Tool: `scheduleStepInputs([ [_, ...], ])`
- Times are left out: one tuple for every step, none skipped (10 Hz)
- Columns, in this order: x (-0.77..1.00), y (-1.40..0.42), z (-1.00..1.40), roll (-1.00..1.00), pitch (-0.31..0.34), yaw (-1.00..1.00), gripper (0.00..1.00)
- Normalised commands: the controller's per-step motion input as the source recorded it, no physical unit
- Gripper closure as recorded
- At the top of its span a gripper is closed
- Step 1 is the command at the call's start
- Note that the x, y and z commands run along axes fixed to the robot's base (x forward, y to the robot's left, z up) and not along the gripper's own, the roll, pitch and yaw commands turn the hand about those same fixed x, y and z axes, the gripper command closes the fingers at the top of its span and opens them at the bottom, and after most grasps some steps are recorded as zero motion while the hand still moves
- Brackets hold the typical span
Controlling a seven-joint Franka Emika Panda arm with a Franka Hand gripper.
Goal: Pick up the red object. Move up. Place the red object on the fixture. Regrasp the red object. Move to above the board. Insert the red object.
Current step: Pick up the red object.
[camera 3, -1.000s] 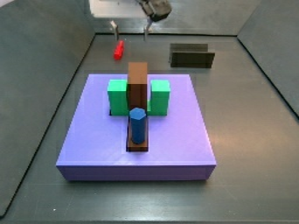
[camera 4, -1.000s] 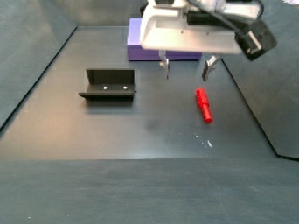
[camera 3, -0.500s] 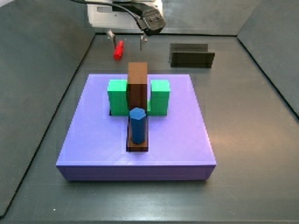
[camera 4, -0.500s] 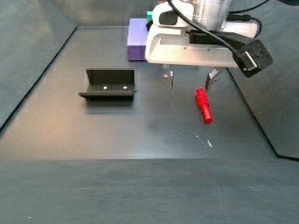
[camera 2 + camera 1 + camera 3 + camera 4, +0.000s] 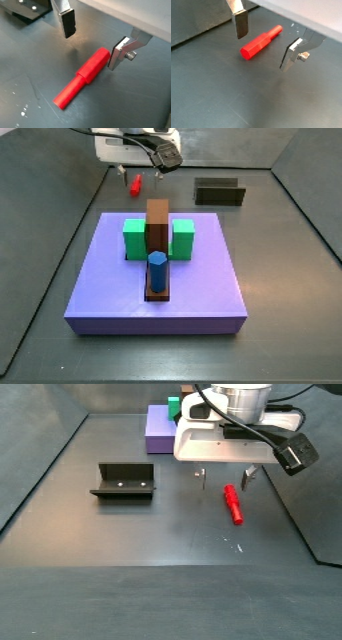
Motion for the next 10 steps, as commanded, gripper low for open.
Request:
scheduleStepInputs([
  [-0.18,0.00,-0.23,0.03,-0.050,0.00,0.00],
  [-0.18,0.00,-0.23,0.03,-0.050,0.00,0.00],
  [-0.18,0.00,-0.20,0.05,-0.040,0.00,0.00],
  [-0.17,0.00,-0.16,0.04,-0.034,0.00,0.00],
  [-0.14,0.00,-0.07,0.00,-0.034,0.00,0.00],
  [-0.10,0.00,-0.05,-0.04,-0.059,0.00,0.00],
  [-0.14,0.05,-0.11,-0.10,-0.121,0.00,0.00],
  [-0.12,0.05,-0.11,-0.09,-0.127,0.00,0.00],
  [-0.09,0.08,-0.12,-0.11,-0.119,0.00,0.00],
  [-0.01,0.11,-0.13,-0.08,-0.083,0.00,0.00],
])
